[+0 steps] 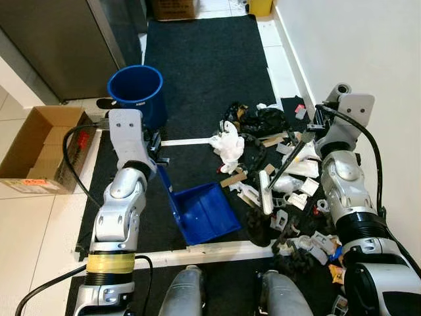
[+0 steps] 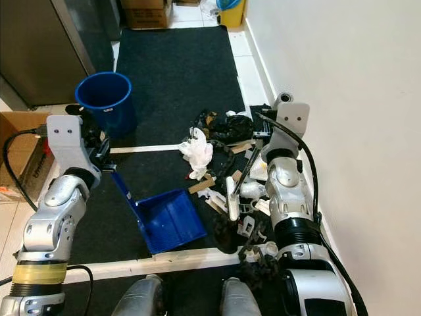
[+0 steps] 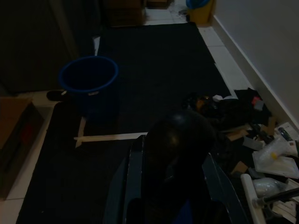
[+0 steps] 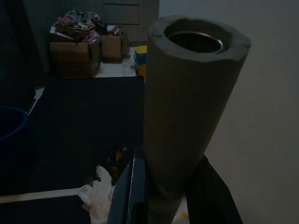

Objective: Sweep floor

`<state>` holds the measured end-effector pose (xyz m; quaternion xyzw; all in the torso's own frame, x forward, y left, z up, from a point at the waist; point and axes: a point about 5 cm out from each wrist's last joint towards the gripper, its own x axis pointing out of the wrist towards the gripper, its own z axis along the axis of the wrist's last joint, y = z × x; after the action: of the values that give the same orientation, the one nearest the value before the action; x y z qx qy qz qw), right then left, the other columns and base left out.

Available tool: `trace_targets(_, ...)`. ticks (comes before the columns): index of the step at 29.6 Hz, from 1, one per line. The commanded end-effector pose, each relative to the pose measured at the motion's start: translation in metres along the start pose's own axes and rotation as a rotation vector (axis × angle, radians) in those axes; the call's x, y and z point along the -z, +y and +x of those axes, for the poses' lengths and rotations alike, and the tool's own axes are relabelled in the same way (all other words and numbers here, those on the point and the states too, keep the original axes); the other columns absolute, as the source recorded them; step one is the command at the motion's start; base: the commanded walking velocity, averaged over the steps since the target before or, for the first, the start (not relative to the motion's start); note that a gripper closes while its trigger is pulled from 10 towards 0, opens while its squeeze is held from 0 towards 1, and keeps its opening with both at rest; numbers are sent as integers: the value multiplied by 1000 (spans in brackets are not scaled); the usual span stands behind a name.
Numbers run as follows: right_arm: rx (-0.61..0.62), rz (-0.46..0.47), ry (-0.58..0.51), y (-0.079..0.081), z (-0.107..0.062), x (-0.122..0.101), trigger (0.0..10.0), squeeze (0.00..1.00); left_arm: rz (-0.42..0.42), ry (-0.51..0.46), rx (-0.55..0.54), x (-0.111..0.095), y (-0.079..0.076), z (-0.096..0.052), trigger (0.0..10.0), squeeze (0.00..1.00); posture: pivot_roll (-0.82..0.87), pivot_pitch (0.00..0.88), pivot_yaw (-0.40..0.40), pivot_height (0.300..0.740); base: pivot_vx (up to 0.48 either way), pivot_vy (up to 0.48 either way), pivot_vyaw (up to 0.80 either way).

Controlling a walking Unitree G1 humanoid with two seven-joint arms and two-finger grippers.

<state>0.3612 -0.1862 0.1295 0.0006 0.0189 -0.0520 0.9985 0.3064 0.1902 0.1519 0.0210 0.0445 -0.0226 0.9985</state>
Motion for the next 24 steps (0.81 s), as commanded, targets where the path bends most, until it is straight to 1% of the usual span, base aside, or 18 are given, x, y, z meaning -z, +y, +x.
trace_targets(1, -3, -14, -15, -1, 0, -3, 10000, 0, -1, -20, 12, -5, 6, -2, 10000, 0, 9, 132, 9, 740, 0, 0, 0)
trace_targets(2, -3, -14, -15, -1, 0, -3, 10000, 0, -1, -20, 12, -5, 6, -2, 10000, 0, 9, 132, 9, 740, 0, 0, 0)
trace_targets(4, -5, -28, -48, -2, 2, -11, 10000, 0, -2, 3, 59, -4, 15, -4, 10000, 0, 14, 141, 12, 740, 0, 0, 0)
trace_targets(6, -8, -45, -77, -3, 5, -19, 10000, 0, 19, 12, 88, -2, 24, -3, 10000, 0, 18, 158, 13, 740, 0, 0, 0)
trace_targets(8, -6, -49, -82, -3, 7, -22, 10000, 0, 34, 15, 89, 0, 26, -2, 10000, 0, 18, 158, 13, 740, 0, 0, 0)
trace_targets(9, -6, -49, -82, -3, 7, -22, 10000, 0, 34, 15, 89, 0, 26, -2, 10000, 0, 18, 158, 13, 740, 0, 0, 0)
trace_targets(11, 23, -114, -78, -7, 10, -24, 10000, 0, 78, -5, 93, 1, 28, 3, 10000, 0, 25, 178, 13, 740, 0, 0, 0)
trace_targets(12, 23, -114, -78, -7, 10, -24, 10000, 0, 78, -5, 93, 1, 28, 3, 10000, 0, 25, 178, 13, 740, 0, 0, 0)
trace_targets(13, 40, -170, -88, -10, 11, -26, 10000, 0, 94, -27, 86, 0, 27, 5, 10000, 0, 27, 188, 13, 740, 0, 0, 0)
trace_targets(14, 40, -170, -88, -10, 11, -26, 10000, 0, 94, -27, 86, 0, 27, 5, 10000, 0, 27, 188, 13, 740, 0, 0, 0)
trace_targets(15, 46, -238, -110, -14, 13, -30, 10000, 0, 109, -34, 92, 1, 25, 6, 10000, 0, 26, 193, 15, 740, 0, 0, 0)
trace_targets(16, 46, -238, -110, -14, 13, -30, 10000, 0, 109, -34, 92, 1, 25, 6, 10000, 0, 26, 193, 15, 740, 0, 0, 0)
trace_targets(18, 75, -233, -98, -23, 16, -34, 10000, 0, 109, -11, 103, 11, 20, 7, 10000, 0, 22, 206, 19, 740, 0, 0, 0)
trace_targets(21, 82, -232, -90, -25, 17, -33, 10000, 0, 119, -5, 105, 16, 20, 7, 10000, 0, 22, 207, 18, 740, 0, 0, 0)
trace_targets(22, 81, -230, -80, -26, 17, -31, 10000, 0, 135, -4, 107, 19, 19, 8, 10000, 0, 23, 212, 19, 740, 0, 0, 0)
trace_targets(24, 81, -230, -80, -26, 17, -31, 10000, 0, 135, -4, 107, 19, 19, 8, 10000, 0, 23, 212, 19, 740, 0, 0, 0)
